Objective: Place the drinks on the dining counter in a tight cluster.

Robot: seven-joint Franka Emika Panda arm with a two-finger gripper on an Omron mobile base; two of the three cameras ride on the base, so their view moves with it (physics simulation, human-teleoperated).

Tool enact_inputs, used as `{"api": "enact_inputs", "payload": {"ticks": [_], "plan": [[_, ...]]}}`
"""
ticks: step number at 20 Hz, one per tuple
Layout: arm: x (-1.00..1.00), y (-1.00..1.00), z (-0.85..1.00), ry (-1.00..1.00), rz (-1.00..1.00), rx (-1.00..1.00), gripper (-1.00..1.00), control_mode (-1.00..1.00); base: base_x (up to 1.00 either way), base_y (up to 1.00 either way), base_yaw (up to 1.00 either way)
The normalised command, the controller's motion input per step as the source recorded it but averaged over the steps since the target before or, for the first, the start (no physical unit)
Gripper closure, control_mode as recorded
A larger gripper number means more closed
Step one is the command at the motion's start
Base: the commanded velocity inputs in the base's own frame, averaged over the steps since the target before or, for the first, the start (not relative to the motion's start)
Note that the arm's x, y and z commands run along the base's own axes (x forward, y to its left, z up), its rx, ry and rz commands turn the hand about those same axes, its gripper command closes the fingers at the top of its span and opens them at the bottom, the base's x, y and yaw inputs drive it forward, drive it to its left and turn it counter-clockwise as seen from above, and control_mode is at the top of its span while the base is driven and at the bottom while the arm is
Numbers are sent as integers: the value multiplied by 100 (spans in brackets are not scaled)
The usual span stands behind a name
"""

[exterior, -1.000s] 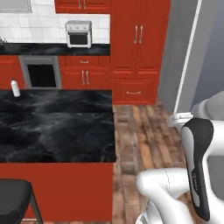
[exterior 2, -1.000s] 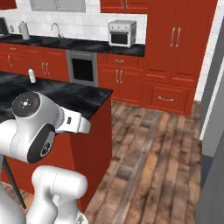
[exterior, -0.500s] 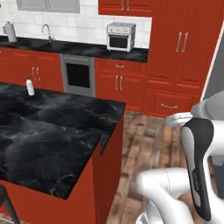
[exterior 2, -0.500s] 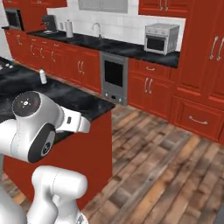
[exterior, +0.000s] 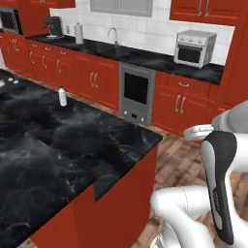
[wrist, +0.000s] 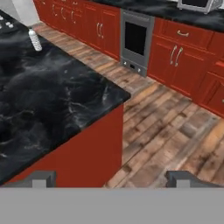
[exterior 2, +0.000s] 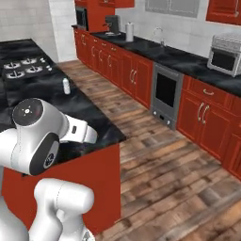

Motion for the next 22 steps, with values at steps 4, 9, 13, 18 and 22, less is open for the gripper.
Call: {"api": "enact_inputs", "payload": {"ticks": [4,9,13,18,22], "plan": [[0,0,0,0,0,0,-100,100,67,-100,50],[0,0,0,0,0,0,-100,100,59,-100,46],[0,0,0,0,0,0,-100,100,51,-87,59],[0,0,0,0,0,0,-100,100,52,-46,80],[0,0,0,0,0,0,-100,100,51,-36,88]]}}
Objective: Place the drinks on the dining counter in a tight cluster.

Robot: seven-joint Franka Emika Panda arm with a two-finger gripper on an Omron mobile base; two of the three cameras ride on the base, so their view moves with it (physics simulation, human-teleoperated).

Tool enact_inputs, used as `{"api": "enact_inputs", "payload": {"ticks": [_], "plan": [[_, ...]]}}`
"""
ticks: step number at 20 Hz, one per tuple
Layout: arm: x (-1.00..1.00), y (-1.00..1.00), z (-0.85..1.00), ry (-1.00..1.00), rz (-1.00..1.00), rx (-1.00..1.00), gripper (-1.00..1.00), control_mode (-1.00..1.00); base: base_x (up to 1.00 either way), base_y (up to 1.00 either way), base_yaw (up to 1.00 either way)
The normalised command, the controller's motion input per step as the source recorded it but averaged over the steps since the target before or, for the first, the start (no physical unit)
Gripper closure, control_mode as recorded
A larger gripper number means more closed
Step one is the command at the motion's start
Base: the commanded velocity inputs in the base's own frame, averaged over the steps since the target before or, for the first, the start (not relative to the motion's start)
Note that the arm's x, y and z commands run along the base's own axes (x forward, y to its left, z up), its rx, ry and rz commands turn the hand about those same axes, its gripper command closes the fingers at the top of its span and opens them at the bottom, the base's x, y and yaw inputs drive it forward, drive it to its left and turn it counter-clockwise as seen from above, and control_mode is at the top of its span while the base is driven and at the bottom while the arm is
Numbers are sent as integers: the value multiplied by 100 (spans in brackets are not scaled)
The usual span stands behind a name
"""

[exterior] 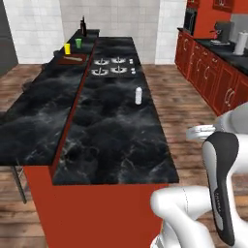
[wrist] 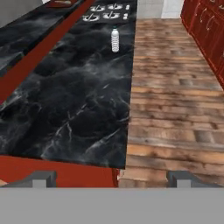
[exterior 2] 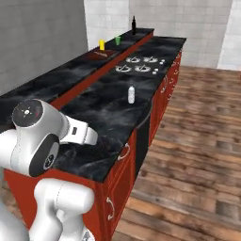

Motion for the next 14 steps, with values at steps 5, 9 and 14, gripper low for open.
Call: {"api": "enact_inputs", "payload": {"ticks": [5,9,14], "plan": [[0,0,0,0,0,0,-100,100,36,-96,59],[0,0,0,0,0,0,-100,100,2,-100,43],[0,0,0,0,0,0,-100,100,22,-88,68]]}}
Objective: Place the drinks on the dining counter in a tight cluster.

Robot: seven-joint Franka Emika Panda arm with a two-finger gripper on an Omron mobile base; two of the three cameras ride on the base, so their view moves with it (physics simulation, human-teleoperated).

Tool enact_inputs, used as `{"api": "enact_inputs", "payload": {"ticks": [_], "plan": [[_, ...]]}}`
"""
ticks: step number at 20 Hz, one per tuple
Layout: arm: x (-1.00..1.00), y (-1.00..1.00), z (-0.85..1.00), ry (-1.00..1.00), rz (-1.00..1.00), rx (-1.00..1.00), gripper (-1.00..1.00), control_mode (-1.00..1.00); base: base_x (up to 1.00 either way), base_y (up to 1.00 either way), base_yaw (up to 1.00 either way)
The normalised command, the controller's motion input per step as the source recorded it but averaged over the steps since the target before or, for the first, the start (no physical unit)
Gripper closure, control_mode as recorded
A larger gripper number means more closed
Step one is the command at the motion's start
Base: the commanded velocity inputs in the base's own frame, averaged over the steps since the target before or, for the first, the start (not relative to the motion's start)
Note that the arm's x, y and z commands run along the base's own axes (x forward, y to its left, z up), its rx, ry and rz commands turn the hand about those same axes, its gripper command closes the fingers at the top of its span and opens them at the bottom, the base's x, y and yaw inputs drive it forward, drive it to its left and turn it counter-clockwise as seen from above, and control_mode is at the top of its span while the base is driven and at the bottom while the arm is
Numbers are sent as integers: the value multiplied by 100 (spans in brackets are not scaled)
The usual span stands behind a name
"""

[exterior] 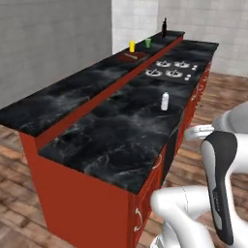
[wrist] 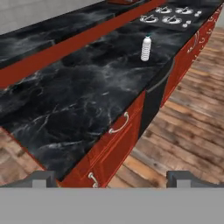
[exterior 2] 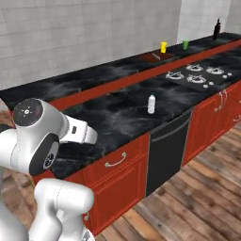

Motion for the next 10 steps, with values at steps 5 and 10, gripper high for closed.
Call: {"api": "enact_inputs", "payload": {"ticks": [5,10], "plan": [[0,0,0,0,0,0,-100,100,26,-100,58],[0,0,0,0,0,0,-100,100,30,-100,21]]}}
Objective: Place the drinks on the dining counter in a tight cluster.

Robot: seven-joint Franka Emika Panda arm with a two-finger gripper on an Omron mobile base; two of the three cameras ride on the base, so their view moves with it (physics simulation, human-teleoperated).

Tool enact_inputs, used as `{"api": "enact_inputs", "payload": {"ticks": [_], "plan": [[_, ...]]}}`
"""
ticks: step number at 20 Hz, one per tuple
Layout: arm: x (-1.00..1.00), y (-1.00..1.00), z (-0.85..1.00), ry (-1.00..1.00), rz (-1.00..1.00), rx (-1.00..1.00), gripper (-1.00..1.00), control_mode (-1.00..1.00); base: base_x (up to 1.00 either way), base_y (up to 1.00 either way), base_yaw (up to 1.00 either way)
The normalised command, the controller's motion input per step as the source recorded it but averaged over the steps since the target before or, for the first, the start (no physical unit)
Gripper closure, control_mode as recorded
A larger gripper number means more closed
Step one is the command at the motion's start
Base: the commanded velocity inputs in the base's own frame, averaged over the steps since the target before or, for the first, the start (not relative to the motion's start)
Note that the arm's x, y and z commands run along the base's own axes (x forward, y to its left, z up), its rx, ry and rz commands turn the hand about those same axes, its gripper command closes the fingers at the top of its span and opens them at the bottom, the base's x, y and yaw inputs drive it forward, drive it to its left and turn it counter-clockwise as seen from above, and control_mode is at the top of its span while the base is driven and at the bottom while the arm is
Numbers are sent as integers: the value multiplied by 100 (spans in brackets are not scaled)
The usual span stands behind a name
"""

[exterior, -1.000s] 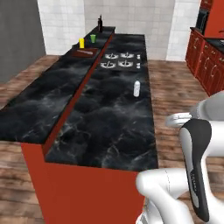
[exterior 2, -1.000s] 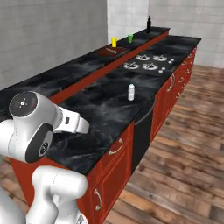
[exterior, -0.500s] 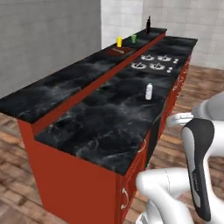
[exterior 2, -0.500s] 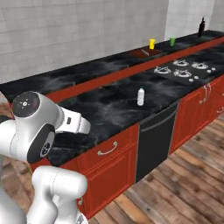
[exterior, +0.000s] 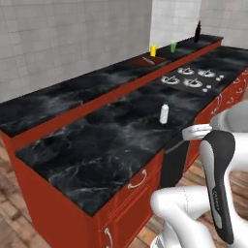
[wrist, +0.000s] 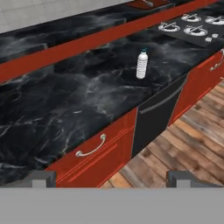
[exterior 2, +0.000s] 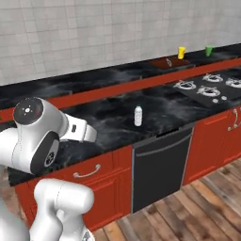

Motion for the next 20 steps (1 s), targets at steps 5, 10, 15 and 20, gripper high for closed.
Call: {"api": "enact_inputs", "payload": {"ticks": [5,10,15,20], "plan": [[0,0,0,0,0,0,-100,100,62,-100,16],[0,0,0,0,0,0,-100,100,78,-100,38],[0,0,0,0,0,0,-100,100,58,-77,52],[0,0,0,0,0,0,-100,100,4,-5,6]]}}
